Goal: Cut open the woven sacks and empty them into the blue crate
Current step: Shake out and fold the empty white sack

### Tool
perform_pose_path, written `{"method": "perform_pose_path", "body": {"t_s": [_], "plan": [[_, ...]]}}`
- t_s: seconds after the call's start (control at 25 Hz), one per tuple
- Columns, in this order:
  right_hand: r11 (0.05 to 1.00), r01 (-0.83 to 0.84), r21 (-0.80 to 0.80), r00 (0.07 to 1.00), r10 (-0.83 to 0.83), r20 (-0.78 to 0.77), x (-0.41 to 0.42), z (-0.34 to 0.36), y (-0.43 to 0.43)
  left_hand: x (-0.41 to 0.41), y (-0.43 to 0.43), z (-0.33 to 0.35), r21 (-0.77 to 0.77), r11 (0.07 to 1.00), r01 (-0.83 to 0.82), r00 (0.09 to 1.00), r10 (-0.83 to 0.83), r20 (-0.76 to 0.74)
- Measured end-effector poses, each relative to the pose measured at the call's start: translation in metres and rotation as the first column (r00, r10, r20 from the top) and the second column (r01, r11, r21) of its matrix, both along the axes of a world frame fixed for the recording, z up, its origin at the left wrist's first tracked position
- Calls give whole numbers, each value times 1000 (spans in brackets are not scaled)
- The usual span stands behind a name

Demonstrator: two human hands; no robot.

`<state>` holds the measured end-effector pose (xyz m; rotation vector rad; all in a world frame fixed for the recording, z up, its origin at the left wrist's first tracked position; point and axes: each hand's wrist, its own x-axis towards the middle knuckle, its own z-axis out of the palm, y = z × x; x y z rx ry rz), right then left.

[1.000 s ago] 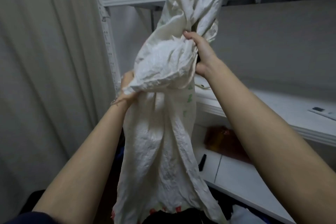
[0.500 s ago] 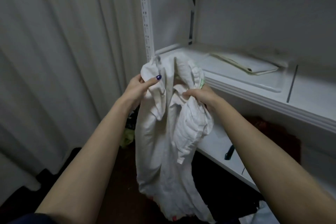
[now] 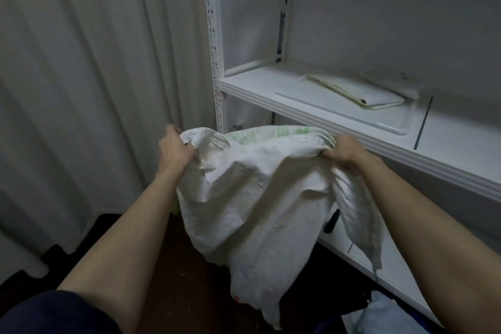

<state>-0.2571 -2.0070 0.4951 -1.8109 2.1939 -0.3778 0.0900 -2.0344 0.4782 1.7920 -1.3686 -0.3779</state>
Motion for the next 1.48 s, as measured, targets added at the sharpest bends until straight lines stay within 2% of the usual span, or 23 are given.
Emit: {"method": "perform_pose_path", "body": {"t_s": [0.08, 0.16, 0.28, 0.32, 0.4, 0.52, 0.6, 0.64, 0.68, 0.76, 0.8, 0.88, 0.96, 1.04, 1.16, 1.24, 1.28, 1.36, 1.44, 1.48], "plan": [[999, 50, 21, 997, -49, -59, -23, -6, 8, 15, 1, -6, -91, 995, -52, 998, 54, 19], [993, 86, 75, 996, -83, -42, -44, -18, 18, 22, -1, -9, -190, 969, -158, 985, 141, -101], [931, 124, 344, 991, -97, -94, -65, -47, 43, 18, 1, -11, -225, 945, -238, 958, 190, -215], [919, 135, 372, 988, -95, -124, -71, -53, 48, 17, 1, -11, -219, 940, -260, 945, 202, -258], [946, 160, 282, 984, -132, -116, -81, -53, 51, 18, 0, -13, -178, 944, -277, 932, 219, -288], [980, 186, -70, 978, -191, -82, -87, -44, 44, 21, -2, -14, -182, 960, -212, 951, 161, -262], [918, 224, -326, 972, -234, 7, -86, -38, 44, 23, -4, -10, -259, 955, -142, 933, 41, -357], [887, 246, -390, 969, -231, 88, -87, -33, 44, 26, -4, -6, -283, 951, -127, 899, -10, -437], [888, 255, -384, 964, -205, 167, -92, -26, 45, 28, -4, -2, -286, 949, -134, 850, -39, -525], [968, 155, -198, 971, -112, 212, -104, -15, 49, 35, -2, 2, -219, 959, -180, 756, -7, -655], [990, 99, -101, 977, -78, 199, -110, -15, 53, 36, -2, -1, -168, 966, -194, 740, 32, -671], [989, 123, -78, 978, -108, 180, -116, -21, 56, 34, 0, -11, -92, 979, -184, 774, 86, -628], [976, 196, -99, 961, -171, 218, -108, -27, 57, 32, 0, -21, -91, 983, -162, 859, 96, -503], [971, 237, 10, 932, -230, 281, -99, -30, 54, 33, -2, -30, -96, 993, -64, 926, 23, -377], [956, 270, 113, 898, -293, 329, -88, -27, 48, 29, 6, -40, -45, 990, 133, 955, -140, -263], [949, 207, 237, 833, -298, 466, -82, -18, 49, 26, 11, -45, -39, 985, 170, 923, -173, -343], [936, 124, 331, 774, -300, 558, -79, -11, 51, 27, 13, -44, -55, 992, 117, 905, -129, -404], [898, -62, 436, 622, -306, 720, -81, 4, 55, 37, 12, -36, -68, 990, -127, 865, 77, -496], [895, -74, 441, 485, -354, 800, -82, 10, 56, 43, 10, -30, -26, 940, -341, 802, 276, -530], [904, -2, 428, 485, -373, 791, -79, 6, 52, 40, 10, -29, 43, 916, -399, 794, 368, -484]]}}
